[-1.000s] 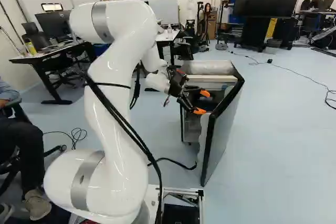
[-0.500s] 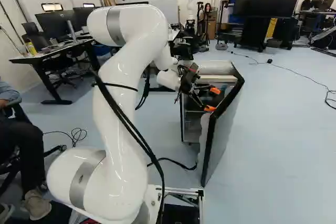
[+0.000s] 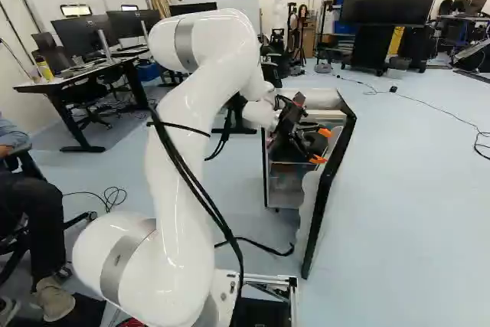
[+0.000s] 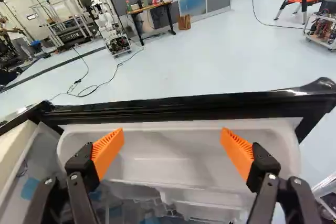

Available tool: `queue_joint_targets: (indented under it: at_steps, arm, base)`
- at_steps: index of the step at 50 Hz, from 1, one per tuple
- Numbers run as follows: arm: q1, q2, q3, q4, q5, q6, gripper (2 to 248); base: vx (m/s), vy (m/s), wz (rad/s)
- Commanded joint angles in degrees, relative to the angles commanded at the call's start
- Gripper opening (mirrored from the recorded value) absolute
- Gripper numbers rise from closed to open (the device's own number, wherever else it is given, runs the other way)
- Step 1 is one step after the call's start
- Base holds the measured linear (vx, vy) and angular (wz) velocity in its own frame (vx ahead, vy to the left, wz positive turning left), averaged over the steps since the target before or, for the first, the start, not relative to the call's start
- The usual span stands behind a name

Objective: Open the fridge door

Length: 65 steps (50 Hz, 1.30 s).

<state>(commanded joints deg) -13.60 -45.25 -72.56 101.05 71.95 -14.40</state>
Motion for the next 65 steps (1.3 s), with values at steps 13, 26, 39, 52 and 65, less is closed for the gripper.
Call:
queue_joint_targets:
  at_steps: [13, 26, 39, 52, 65]
  arm:
    - [-0.34, -0.22, -0.42, -1.95, -0.13, 0.0, 247]
    - [-0.35, -0.23, -0.44, -7.32, -0.14, 0.0, 247]
    - [-0.36, -0.24, -0.45, -12.53, -0.14, 0.0, 247]
    - [-1.66, -0.85, -1.52, -13.49, -0.14, 0.0, 247]
    - [-4.13, -1.88, -3.33, -13.5, -0.14, 0.0, 247]
  base:
    - [0.0, 0.0, 0.0]
    - [0.0, 0.0, 0.0]
    - [0.0, 0.0, 0.0]
    - [0.0, 0.0, 0.0]
    - [0.0, 0.0, 0.0]
